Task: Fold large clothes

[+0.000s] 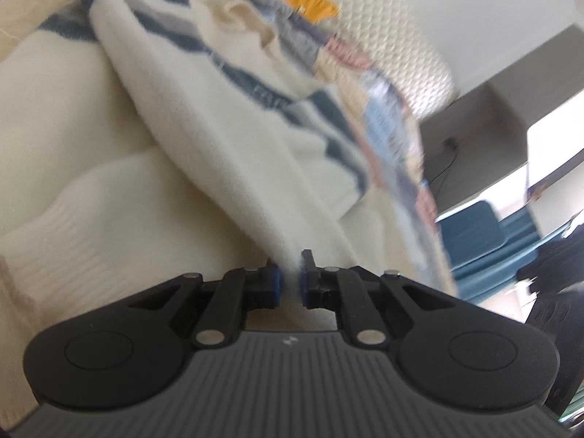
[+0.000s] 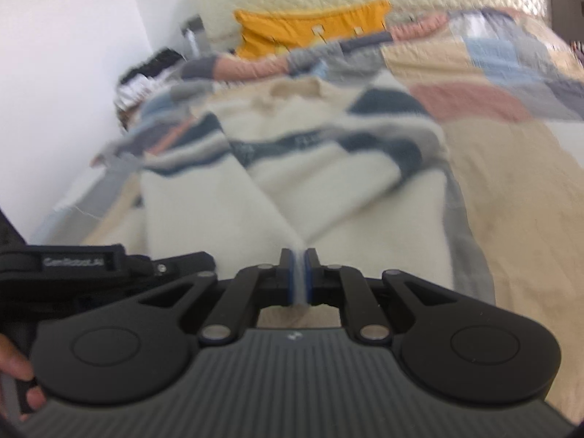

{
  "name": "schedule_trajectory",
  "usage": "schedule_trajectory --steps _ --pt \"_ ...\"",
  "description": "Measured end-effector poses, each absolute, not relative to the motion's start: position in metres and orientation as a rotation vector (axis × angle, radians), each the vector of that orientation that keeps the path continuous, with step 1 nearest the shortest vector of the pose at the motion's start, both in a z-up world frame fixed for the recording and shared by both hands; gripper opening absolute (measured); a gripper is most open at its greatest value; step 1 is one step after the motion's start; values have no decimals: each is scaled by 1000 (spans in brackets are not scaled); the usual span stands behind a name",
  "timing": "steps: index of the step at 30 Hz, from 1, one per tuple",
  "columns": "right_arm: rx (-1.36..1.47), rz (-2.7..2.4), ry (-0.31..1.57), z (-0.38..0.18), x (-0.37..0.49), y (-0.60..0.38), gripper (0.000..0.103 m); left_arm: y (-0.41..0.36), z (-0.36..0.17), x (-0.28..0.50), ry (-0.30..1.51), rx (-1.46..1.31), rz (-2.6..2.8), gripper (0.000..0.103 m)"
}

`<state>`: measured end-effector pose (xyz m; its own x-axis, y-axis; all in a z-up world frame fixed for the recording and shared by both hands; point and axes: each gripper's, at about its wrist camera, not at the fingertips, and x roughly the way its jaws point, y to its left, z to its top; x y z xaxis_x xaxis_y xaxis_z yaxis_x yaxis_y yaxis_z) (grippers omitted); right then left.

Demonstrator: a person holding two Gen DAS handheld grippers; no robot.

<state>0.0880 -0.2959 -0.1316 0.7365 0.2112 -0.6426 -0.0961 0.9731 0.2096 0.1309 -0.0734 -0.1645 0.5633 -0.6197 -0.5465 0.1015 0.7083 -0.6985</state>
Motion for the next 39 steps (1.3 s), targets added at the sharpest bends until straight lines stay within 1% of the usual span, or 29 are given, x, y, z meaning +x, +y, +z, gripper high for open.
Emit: schedule_trajectory --steps 3,6,9,10,11,15,16,18,19,20,21,22,23,24,25,26,29,33,36,39 --pt "168 147 800 -147 96 -296 9 -81 -172 133 912 -598 -437 12" --pt "169 132 846 -158 102 -293 9 -86 -174 133 908 -547 -429 13" --pt "168 133 851 -161 101 -292 10 -80 -170 130 898 -600 -438 15" --pt "188 138 847 -160 99 -295 12 -78 -168 130 897 -613 -440 16" --pt "219 147 843 -159 97 -298 12 -74 -165 129 896 -625 -442 19" --pt "359 155 819 -151 86 -314 13 -61 -146 121 909 -627 -446 27" --pt "388 145 819 -150 84 -318 14 -58 -140 118 913 -614 -437 30" --pt "439 122 827 -148 82 -329 14 -47 -123 109 869 -592 -398 36" --pt "447 111 825 -147 80 -332 14 -40 -114 104 844 -581 -377 47" --pt "440 94 816 -144 78 -334 16 -31 -106 100 827 -575 -358 51" --pt "432 72 806 -142 76 -336 25 -23 -99 98 818 -573 -337 52" --pt "431 55 796 -140 74 -337 41 -13 -94 96 819 -573 -314 53" --pt "442 49 781 -138 72 -340 49 -3 -90 94 831 -566 -293 54" --pt "457 49 766 -136 70 -343 65 7 -87 93 848 -557 -270 55" --pt "470 42 752 -135 69 -348 74 16 -86 92 866 -552 -238 56" --pt "474 26 747 -135 69 -349 76 26 -86 91 884 -549 -200 58" --pt "497 -46 778 -141 72 -358 76 54 -92 90 945 -548 -92 59" --pt "635 -141 848 -161 78 -382 76 89 -114 89 1005 -632 -12 59" --pt "731 -172 901 -174 79 -393 78 103 -128 90 1027 -679 35 60" --pt "760 -154 931 -180 78 -392 78 106 -143 95 1064 -720 45 65"
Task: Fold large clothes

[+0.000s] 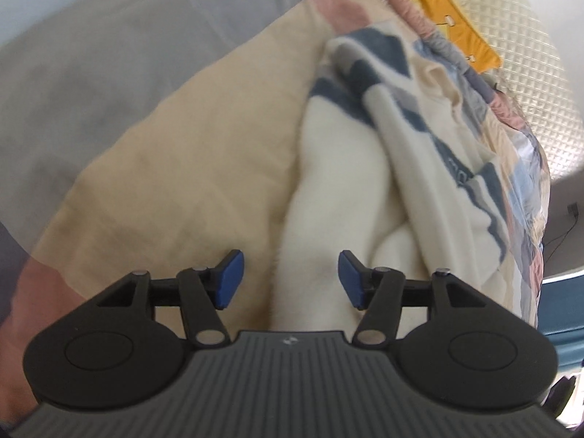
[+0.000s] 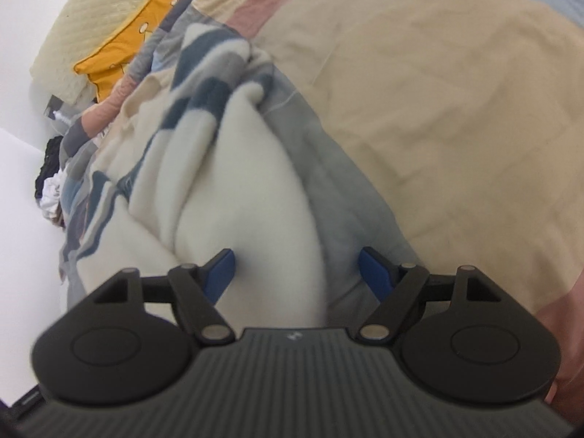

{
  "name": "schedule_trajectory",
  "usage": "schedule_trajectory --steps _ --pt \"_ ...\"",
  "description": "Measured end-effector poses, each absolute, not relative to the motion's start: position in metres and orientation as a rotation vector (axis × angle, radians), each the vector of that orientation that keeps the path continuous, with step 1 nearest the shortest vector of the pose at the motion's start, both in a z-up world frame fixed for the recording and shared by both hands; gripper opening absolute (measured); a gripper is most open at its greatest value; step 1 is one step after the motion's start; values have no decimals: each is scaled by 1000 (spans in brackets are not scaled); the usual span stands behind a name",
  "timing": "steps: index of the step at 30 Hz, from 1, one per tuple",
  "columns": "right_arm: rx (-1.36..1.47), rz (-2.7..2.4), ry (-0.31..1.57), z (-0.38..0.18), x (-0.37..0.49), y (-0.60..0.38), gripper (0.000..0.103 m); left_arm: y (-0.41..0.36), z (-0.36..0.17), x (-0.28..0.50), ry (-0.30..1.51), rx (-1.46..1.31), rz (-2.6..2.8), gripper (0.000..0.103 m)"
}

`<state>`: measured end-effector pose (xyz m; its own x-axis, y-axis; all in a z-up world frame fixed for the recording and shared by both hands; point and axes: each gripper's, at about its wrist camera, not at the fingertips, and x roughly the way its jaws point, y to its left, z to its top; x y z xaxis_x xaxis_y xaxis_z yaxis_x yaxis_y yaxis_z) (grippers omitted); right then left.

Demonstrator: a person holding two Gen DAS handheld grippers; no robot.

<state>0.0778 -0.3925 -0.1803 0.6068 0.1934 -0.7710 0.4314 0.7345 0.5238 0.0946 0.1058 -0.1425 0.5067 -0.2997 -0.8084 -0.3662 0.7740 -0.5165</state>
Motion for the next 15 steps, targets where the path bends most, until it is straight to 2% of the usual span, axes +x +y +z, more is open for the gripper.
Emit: schedule_trajectory --steps 7,12,14,15 --pt "881 21 985 -186 74 -386 78 112 -157 95 1091 -821 35 72" --pt "949 182 978 -181 72 -373 77 112 -160 94 1104 -890 -18 73" --pt "935 191 973 -177 73 -369 72 109 -160 94 1110 -910 -57 73" --pt "933 187 976 -176 73 -369 65 107 -159 93 1117 -916 -78 73"
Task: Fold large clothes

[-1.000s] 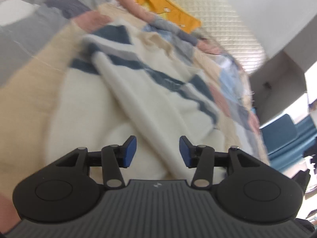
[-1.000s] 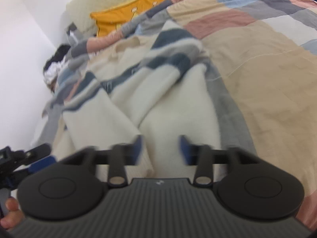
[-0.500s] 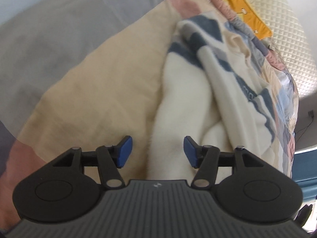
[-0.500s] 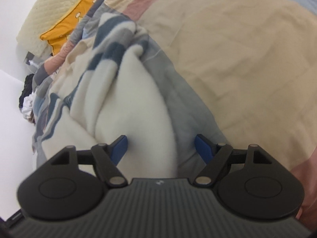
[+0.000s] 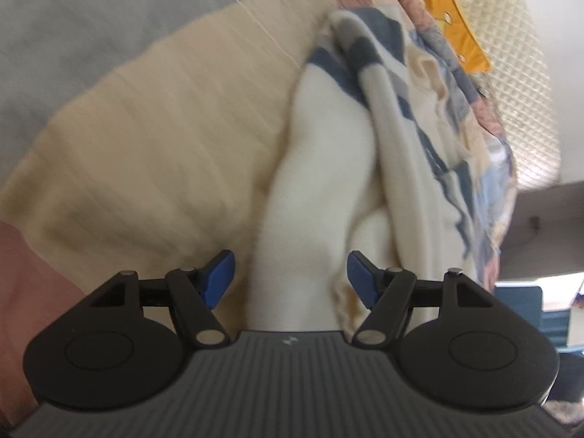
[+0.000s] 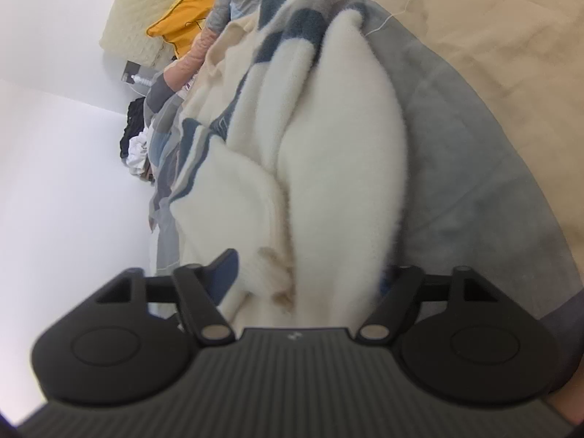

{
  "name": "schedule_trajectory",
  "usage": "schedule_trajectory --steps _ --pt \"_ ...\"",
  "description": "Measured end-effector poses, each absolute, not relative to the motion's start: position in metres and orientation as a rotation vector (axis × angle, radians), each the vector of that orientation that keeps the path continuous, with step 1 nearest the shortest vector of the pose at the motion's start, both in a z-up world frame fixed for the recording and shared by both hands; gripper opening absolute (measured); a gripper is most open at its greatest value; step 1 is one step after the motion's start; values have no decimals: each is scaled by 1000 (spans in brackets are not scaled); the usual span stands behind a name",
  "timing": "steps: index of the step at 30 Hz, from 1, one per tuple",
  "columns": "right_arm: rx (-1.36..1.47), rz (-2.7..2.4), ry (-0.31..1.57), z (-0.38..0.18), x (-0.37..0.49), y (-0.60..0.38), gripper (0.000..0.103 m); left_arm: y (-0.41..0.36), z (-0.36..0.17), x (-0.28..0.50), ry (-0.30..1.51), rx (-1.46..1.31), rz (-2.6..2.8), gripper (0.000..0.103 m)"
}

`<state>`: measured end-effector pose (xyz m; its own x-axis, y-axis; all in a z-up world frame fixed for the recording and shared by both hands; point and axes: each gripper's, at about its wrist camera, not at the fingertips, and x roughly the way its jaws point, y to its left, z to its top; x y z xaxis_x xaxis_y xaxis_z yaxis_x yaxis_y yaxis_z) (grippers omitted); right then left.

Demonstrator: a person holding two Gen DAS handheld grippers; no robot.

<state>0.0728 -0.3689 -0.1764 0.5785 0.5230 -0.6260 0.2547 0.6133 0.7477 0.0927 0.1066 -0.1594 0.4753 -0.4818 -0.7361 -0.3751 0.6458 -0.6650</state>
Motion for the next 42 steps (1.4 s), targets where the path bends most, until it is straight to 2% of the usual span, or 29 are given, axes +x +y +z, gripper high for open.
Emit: schedule_trajectory --steps 1,3,9,10,11,13,14,15,16,19,25,35,41,42 --pt "934 173 981 -177 73 -369 55 103 -159 92 1127 -919 -105 73" --pt "925 142 1001 -180 72 -369 45 93 -159 91 1155 -900 -159 73" --pt "883 129 1081 -191 78 -363 45 79 -176 92 1255 -861 -144 71" --pt "880 134 1098 -193 78 -362 45 78 -176 92 1262 -851 -147 68" --pt "879 138 1111 -195 79 -361 45 75 -176 94 1281 -825 -155 55" --pt "879 146 1125 -196 76 -359 42 67 -177 99 1317 -775 -181 38" --pt "879 152 1129 -195 76 -358 37 64 -174 101 1319 -759 -176 28" --pt "876 158 1137 -195 76 -358 25 63 -171 103 1314 -752 -179 24" --pt "872 160 1144 -193 78 -358 21 64 -166 105 1302 -759 -186 18" --pt "939 178 1128 -188 78 -369 17 68 -140 105 1225 -799 -241 15" --pt "1100 270 953 -159 66 -391 16 93 -74 98 1056 -923 -321 12" --pt "1090 447 761 -84 67 -396 15 128 14 75 838 -1031 -399 5" --pt "1097 489 659 -59 42 -406 14 137 21 42 847 -1004 -398 4" --pt "1100 493 654 -59 36 -408 10 138 16 37 859 -1012 -388 4"
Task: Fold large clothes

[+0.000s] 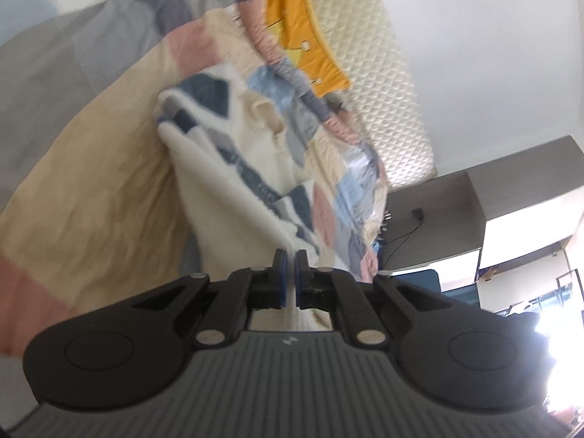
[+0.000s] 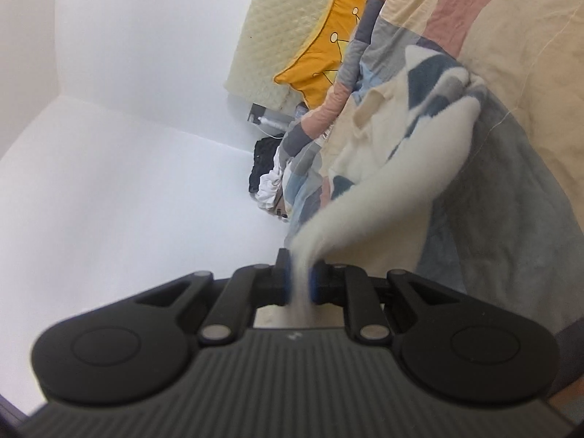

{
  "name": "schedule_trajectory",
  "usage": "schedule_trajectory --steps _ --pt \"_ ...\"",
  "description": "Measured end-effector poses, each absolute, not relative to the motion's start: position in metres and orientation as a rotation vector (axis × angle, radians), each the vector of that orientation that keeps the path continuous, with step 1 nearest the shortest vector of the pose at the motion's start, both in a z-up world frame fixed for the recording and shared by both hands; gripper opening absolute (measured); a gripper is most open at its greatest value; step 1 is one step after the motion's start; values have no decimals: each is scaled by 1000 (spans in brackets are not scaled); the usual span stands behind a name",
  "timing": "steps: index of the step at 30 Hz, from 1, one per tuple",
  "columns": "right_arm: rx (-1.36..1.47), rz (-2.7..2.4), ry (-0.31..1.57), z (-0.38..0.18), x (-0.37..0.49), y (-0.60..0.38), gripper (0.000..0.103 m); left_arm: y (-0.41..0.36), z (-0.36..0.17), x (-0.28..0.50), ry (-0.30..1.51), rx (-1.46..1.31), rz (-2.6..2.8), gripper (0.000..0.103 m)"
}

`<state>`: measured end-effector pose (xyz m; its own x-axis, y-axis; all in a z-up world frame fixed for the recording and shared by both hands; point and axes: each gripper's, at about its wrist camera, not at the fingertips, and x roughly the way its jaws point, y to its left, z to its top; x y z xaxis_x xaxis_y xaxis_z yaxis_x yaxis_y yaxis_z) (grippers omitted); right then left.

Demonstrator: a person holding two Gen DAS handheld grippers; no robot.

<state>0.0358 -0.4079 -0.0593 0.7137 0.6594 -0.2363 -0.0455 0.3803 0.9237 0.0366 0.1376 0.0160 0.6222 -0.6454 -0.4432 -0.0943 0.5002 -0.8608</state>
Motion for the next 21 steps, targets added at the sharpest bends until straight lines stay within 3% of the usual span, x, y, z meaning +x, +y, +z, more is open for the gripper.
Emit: schedule_trajectory --steps 5,14,15,16,17,19,21 --pt "1031 454 711 -68 22 -409 9 142 -27 23 916 -993 -344 4" --pt "830 276 1002 -103 44 -392 12 137 -88 45 1144 -858 -204 6" --pt "802 257 1027 -104 45 -390 16 137 -91 47 1164 -835 -174 9" --pt "778 230 1057 -107 45 -390 23 137 -94 50 1181 -812 -154 21" --pt "759 205 1079 -109 46 -391 29 137 -97 55 1192 -792 -139 40" --pt "748 158 1089 -113 48 -396 53 141 -102 61 1188 -778 -97 62" --pt "754 94 1086 -118 51 -402 61 144 -108 70 1185 -772 -67 63"
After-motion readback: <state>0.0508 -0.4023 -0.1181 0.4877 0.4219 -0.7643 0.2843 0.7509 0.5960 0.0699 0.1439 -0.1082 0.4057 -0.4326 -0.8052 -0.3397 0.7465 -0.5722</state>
